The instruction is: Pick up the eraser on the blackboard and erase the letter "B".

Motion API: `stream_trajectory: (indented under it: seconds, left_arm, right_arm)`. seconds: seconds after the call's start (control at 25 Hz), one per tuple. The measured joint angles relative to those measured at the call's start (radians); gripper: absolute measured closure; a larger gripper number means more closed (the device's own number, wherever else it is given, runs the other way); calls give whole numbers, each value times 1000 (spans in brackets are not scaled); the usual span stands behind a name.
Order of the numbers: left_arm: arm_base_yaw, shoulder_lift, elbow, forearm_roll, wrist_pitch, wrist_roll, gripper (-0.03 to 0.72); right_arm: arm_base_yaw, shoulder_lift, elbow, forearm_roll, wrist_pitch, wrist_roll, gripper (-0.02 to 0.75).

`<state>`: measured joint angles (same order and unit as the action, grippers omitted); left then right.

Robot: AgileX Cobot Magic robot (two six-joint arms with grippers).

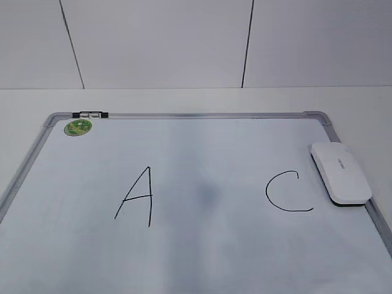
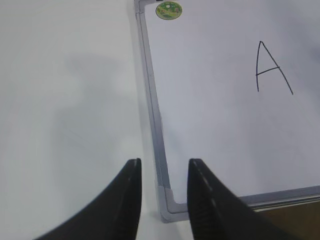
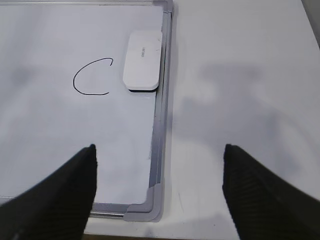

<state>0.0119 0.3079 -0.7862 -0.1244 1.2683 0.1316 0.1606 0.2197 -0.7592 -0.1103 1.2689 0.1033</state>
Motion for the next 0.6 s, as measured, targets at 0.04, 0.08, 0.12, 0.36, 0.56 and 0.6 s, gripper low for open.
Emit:
stream_trajectory:
  seconds: [0.04,0.08,0.12,0.36,0.56,0.6]
  left_arm:
    - [0,-25,22,2,0,0,454]
    - [0,-51,45,2,-2,0,454]
    - [0,-77,71,2,-9,2,454]
    - [0,-196,222,4,-76,2,454]
    - [0,-236,242,46,-160,6,454]
    - [0,-237,247,48,-160,6,454]
  right_arm:
    - [0,-26,17,0,0,0,152]
    - [0,-56,33,0,2,0,152]
    - [0,-85,50,0,2,0,151]
    - [0,-222,169,0,4,-3,151]
    - [0,-237,231,-20,-24,-12,152]
    - [0,-237,238,-22,-44,-13,152]
